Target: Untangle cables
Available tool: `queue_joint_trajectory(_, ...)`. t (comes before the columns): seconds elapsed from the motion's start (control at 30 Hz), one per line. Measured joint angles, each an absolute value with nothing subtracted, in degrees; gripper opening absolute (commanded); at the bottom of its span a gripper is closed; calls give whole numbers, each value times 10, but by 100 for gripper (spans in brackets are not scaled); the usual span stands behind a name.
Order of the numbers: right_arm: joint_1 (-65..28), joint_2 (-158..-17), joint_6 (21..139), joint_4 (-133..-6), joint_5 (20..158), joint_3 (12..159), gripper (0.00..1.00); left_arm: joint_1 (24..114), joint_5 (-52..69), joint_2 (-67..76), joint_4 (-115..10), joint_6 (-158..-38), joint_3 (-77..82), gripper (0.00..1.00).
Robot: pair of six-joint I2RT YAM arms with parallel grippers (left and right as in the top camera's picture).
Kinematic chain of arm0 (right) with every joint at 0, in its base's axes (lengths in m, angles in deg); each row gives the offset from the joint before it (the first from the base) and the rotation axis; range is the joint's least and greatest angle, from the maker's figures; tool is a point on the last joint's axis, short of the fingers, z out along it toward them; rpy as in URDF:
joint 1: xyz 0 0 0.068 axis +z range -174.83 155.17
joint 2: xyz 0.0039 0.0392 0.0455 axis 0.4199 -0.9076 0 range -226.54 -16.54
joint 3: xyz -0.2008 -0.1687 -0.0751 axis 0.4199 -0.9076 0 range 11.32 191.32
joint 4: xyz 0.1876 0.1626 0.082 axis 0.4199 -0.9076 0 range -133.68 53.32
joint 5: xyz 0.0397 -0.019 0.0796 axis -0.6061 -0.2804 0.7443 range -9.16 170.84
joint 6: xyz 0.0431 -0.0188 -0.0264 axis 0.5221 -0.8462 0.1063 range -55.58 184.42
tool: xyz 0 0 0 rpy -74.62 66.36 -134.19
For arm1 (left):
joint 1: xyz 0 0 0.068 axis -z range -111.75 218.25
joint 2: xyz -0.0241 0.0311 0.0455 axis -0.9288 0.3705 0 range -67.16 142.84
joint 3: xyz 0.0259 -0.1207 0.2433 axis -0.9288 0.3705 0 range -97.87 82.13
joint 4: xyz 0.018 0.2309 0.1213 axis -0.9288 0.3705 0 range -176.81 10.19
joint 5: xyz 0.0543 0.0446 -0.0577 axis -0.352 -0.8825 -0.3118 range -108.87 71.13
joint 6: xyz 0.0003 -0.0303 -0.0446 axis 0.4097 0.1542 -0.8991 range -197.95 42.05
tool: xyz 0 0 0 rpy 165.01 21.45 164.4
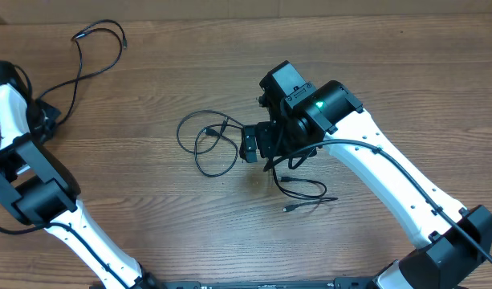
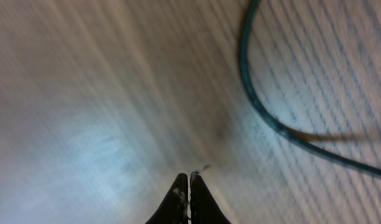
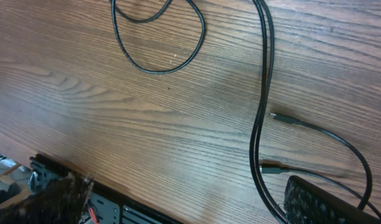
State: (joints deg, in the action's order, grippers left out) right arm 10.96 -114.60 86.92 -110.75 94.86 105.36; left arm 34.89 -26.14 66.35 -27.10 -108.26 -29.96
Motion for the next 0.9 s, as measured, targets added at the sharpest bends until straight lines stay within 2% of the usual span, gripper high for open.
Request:
queue_joint_trajectory(0.23, 109, -1146, 869, -1107, 952, 1054, 100, 349, -224, 662, -361, -1105, -234, 4)
queue_joint_trajectory(0.9, 109, -1146, 893, -1135, 960, 1054, 100, 349, -169, 700, -576, -1086, -235, 4)
